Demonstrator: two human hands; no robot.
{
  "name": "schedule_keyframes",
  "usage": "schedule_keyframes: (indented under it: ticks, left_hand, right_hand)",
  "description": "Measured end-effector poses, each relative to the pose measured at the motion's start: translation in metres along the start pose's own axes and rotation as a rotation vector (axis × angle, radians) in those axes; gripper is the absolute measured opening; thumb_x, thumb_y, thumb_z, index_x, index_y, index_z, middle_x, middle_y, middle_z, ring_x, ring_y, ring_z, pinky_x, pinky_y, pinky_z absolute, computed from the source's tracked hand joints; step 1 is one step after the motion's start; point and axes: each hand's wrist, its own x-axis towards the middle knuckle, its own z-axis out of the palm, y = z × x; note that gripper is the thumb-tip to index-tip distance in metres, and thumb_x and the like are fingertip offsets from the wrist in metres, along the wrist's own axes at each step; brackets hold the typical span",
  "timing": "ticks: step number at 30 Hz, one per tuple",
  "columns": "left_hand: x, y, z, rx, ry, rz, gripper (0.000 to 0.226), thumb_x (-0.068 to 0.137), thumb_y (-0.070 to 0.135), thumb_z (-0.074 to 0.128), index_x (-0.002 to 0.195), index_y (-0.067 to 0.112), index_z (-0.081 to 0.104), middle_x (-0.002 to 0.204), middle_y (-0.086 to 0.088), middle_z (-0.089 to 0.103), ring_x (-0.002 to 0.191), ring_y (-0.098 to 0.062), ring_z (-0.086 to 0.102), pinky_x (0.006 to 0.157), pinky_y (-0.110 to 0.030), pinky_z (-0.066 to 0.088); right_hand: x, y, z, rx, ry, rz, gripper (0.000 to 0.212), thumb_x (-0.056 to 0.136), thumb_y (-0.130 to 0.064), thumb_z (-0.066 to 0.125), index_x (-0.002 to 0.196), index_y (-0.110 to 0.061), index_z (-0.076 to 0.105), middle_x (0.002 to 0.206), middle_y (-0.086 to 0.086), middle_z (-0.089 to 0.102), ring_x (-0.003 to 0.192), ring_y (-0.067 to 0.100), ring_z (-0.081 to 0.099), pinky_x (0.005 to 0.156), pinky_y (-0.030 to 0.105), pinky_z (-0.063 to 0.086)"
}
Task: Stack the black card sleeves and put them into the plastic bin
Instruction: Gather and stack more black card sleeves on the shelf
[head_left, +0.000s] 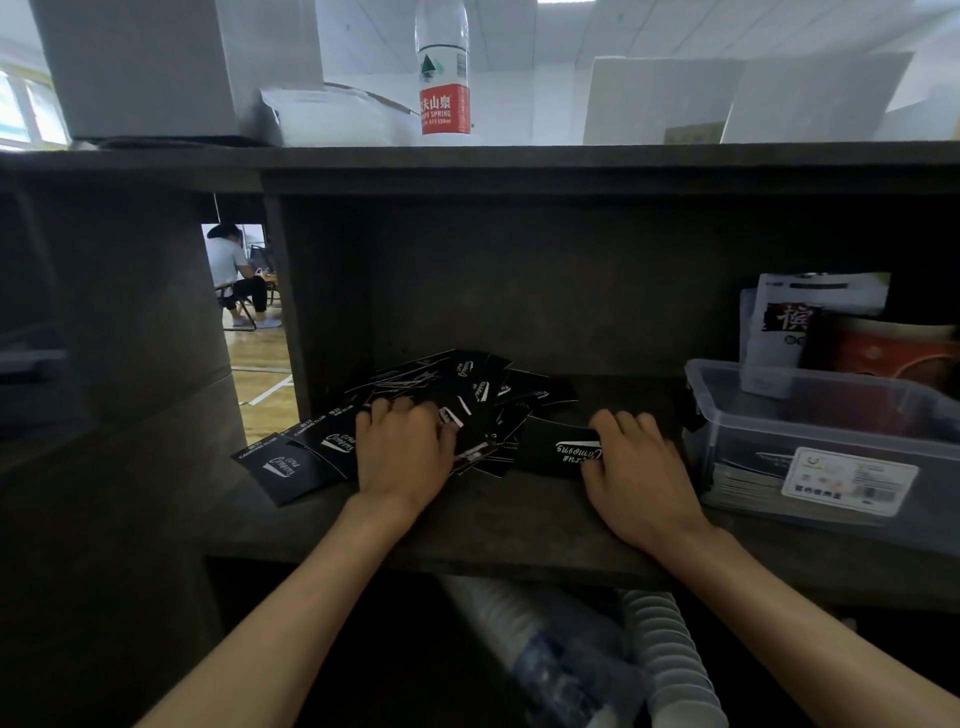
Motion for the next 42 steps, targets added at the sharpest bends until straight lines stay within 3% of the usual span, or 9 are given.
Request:
schedule_keyframes:
  ticks: [3, 8, 13, 17, 22, 28, 32, 35, 42]
  left_hand:
    - [0.024, -0.003, -0.006, -0.183, -0.075, 0.039, 0.014, 0.093, 0.030, 0.059, 0.102, 0.023, 0.066, 0.113, -0.004, 0.063, 0.112, -0.027, 0.054, 0.097, -0.043, 0.039]
    - [0.064, -0.003, -0.013, -0.218, -0.611, -0.004, 0.065, 0.083, 0.036, 0.074, 0.141, 0.023, 0.048, 0.144, -0.005, 0.047, 0.132, -0.025, 0.045, 0.110, -0.044, 0.037]
    - [0.049, -0.016, -0.002, -0.050, -0.506, -0.048, 0.086, 0.067, 0.072, 0.071, 0.133, 0.021, 0.052, 0.137, -0.006, 0.051, 0.128, -0.028, 0.046, 0.105, -0.044, 0.039]
    - [0.041, -0.021, -0.002, -0.083, -0.478, -0.089, 0.093, 0.059, 0.074, 0.075, 0.132, 0.021, 0.052, 0.136, -0.006, 0.052, 0.129, -0.030, 0.044, 0.106, -0.046, 0.034]
    - [0.032, -0.033, -0.004, -0.525, -0.276, -0.076, 0.024, 0.083, 0.026, 0.077, 0.102, 0.029, 0.061, 0.098, 0.010, 0.061, 0.104, -0.016, 0.061, 0.087, -0.029, 0.047]
    - [0.019, -0.031, -0.022, -1.071, -0.199, -0.027, 0.024, 0.088, 0.004, 0.068, 0.094, 0.027, 0.066, 0.090, 0.002, 0.069, 0.083, -0.003, 0.065, 0.070, -0.013, 0.050]
    - [0.009, -0.003, -0.016, -0.904, -0.079, 0.006, 0.020, 0.084, 0.012, 0.074, 0.088, 0.027, 0.062, 0.083, 0.008, 0.065, 0.075, -0.002, 0.060, 0.067, -0.010, 0.047]
    - [-0.002, 0.023, -0.006, -0.742, -0.090, 0.119, 0.019, 0.082, 0.026, 0.077, 0.079, 0.030, 0.059, 0.073, 0.012, 0.060, 0.069, 0.002, 0.056, 0.062, -0.010, 0.043]
    - [0.009, 0.022, 0.003, -0.626, -0.040, 0.211, 0.017, 0.097, 0.033, 0.056, 0.094, 0.025, 0.071, 0.088, 0.005, 0.062, 0.079, -0.009, 0.059, 0.079, -0.040, 0.051]
  right_hand:
    - [0.001, 0.000, 0.000, 0.003, 0.002, 0.003, 0.021, 0.093, -0.030, 0.050, 0.113, -0.023, 0.047, 0.108, -0.002, 0.053, 0.102, 0.017, 0.044, 0.085, 0.036, 0.046]
    - [0.000, 0.000, 0.000, 0.016, 0.018, 0.003, 0.018, 0.092, -0.028, 0.051, 0.109, -0.022, 0.048, 0.105, -0.001, 0.054, 0.100, 0.018, 0.044, 0.083, 0.036, 0.045]
    - [0.001, 0.001, 0.003, 0.010, 0.039, -0.005, 0.019, 0.091, -0.028, 0.053, 0.109, -0.022, 0.049, 0.104, -0.001, 0.055, 0.099, 0.018, 0.045, 0.081, 0.035, 0.044]
    - [0.002, 0.002, 0.004, 0.002, 0.042, 0.005, 0.021, 0.091, -0.029, 0.053, 0.110, -0.022, 0.049, 0.106, 0.000, 0.055, 0.099, 0.018, 0.045, 0.081, 0.035, 0.044]
    - [0.000, 0.001, 0.001, -0.026, 0.032, 0.050, 0.025, 0.092, -0.032, 0.051, 0.114, -0.020, 0.051, 0.110, 0.002, 0.056, 0.104, 0.020, 0.046, 0.083, 0.037, 0.045]
    - [0.000, 0.003, 0.000, -0.036, 0.055, 0.097, 0.024, 0.095, -0.030, 0.046, 0.115, -0.018, 0.053, 0.110, 0.004, 0.058, 0.102, 0.021, 0.048, 0.083, 0.037, 0.046]
    - [0.001, -0.001, -0.003, 0.065, 0.078, 0.064, 0.036, 0.095, -0.041, 0.029, 0.104, -0.021, 0.058, 0.101, 0.000, 0.059, 0.094, 0.016, 0.047, 0.077, 0.036, 0.046]
    - [0.001, 0.000, -0.001, 0.058, 0.073, 0.031, 0.036, 0.096, -0.049, 0.036, 0.107, -0.024, 0.059, 0.101, -0.003, 0.059, 0.095, 0.013, 0.047, 0.076, 0.033, 0.045]
    - [0.000, 0.004, 0.004, 0.028, 0.077, -0.008, 0.027, 0.091, -0.042, 0.045, 0.106, -0.024, 0.057, 0.096, -0.006, 0.054, 0.088, 0.008, 0.033, 0.073, 0.031, 0.036]
